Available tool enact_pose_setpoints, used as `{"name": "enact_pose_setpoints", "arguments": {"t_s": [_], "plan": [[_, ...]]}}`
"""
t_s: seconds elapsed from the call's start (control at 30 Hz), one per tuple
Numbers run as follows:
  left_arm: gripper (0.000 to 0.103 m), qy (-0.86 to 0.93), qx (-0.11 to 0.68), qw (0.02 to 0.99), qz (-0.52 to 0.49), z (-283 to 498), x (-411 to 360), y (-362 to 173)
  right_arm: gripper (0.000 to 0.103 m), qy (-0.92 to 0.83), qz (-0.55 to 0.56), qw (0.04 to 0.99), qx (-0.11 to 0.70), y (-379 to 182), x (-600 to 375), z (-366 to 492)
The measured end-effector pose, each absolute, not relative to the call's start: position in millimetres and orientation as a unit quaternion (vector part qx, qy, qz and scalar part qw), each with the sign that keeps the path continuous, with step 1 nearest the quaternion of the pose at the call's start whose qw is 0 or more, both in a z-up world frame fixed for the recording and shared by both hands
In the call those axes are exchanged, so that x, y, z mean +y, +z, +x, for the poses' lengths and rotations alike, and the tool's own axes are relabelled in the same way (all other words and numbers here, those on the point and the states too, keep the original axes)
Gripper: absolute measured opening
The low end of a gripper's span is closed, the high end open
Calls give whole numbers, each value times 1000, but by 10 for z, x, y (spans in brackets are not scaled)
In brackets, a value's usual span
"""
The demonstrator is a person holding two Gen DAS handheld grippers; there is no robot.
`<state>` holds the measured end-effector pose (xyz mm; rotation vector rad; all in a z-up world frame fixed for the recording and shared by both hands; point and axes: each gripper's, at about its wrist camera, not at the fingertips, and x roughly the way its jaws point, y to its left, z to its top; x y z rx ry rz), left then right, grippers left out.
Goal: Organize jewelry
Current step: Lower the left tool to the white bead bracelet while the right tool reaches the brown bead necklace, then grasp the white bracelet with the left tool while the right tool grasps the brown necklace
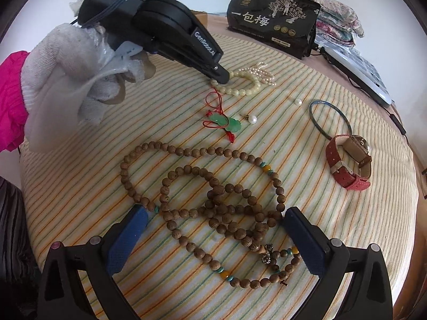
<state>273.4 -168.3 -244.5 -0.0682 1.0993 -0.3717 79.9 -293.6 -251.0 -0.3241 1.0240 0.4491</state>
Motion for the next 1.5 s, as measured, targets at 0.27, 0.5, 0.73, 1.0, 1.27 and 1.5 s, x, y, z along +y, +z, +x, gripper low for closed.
{"name": "enact_pose_setpoints", "arguments": {"t_s": [0.27, 0.5, 0.73, 1.0, 1.27, 1.5], "plan": [[5, -173, 506, 844, -43, 2535, -1566, -2437, 19, 175, -141, 844, 487, -2437, -3024, 834], [5, -181, 492, 851, -41, 2325, -1553, -2318, 12, 160, -94, 856, 483, -2401, -3098, 763], [5, -194, 467, 861, -43, 2170, -1520, -2047, 11, 147, -54, 869, 469, -2209, -3221, 690], [5, -214, 444, 869, -45, 1958, -1455, -1748, 11, 134, -45, 892, 430, -1792, -3235, 566], [5, -226, 419, 877, -61, 1698, -1238, -1444, 10, 133, -62, 905, 400, -1471, -3155, 458], [5, -231, 401, 884, -67, 1578, -1047, -1211, 11, 131, -57, 913, 382, -1257, -3133, 442]]}}
